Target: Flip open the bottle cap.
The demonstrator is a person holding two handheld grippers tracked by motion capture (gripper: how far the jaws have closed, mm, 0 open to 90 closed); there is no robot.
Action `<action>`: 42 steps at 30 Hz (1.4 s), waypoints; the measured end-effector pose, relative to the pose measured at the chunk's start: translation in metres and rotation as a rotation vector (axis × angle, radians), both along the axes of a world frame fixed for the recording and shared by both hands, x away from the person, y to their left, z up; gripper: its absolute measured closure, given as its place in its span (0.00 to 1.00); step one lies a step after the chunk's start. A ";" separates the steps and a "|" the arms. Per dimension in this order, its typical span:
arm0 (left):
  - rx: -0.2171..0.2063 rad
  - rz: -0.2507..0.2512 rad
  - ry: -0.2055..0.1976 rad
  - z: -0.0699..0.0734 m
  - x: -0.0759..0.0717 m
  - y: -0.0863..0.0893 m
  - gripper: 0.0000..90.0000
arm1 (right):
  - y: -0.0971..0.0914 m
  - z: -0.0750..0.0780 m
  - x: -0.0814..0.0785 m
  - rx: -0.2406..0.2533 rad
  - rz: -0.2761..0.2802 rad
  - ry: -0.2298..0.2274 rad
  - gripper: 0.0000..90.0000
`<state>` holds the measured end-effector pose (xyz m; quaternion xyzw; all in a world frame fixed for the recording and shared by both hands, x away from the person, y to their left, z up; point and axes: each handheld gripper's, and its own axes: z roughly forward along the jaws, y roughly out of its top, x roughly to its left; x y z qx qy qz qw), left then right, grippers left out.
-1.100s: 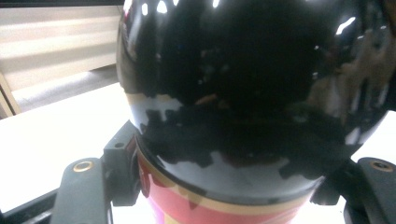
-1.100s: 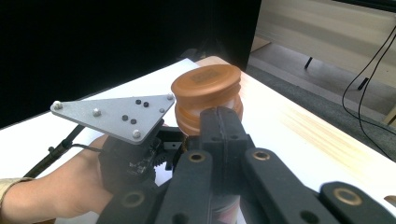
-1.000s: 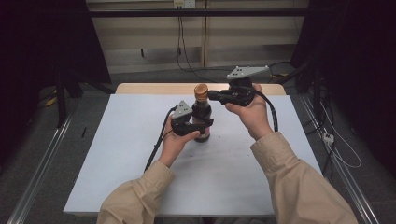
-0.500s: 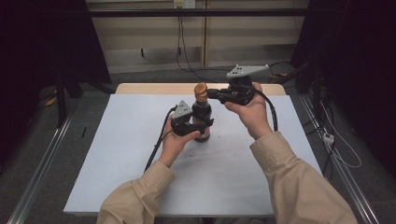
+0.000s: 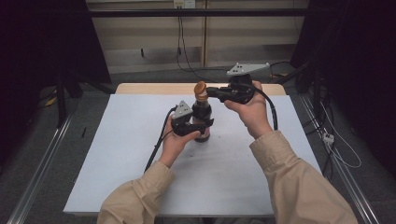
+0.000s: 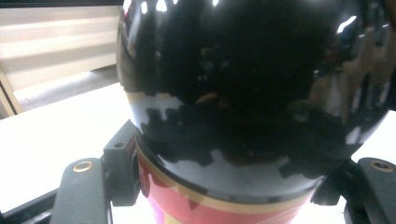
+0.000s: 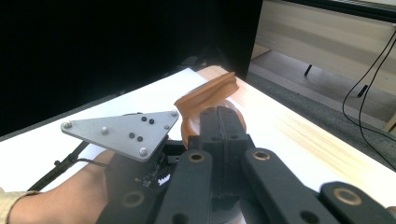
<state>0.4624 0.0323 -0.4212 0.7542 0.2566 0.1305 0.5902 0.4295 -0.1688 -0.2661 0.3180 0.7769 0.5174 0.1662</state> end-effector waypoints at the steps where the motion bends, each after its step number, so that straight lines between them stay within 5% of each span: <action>1: 0.000 0.001 0.000 0.000 0.000 0.000 0.33 | 0.000 0.000 0.000 0.000 0.001 -0.001 1.00; 42: 0.001 0.008 0.000 0.000 -0.001 -0.001 0.32 | 0.009 0.010 -0.001 0.009 0.017 -0.022 1.00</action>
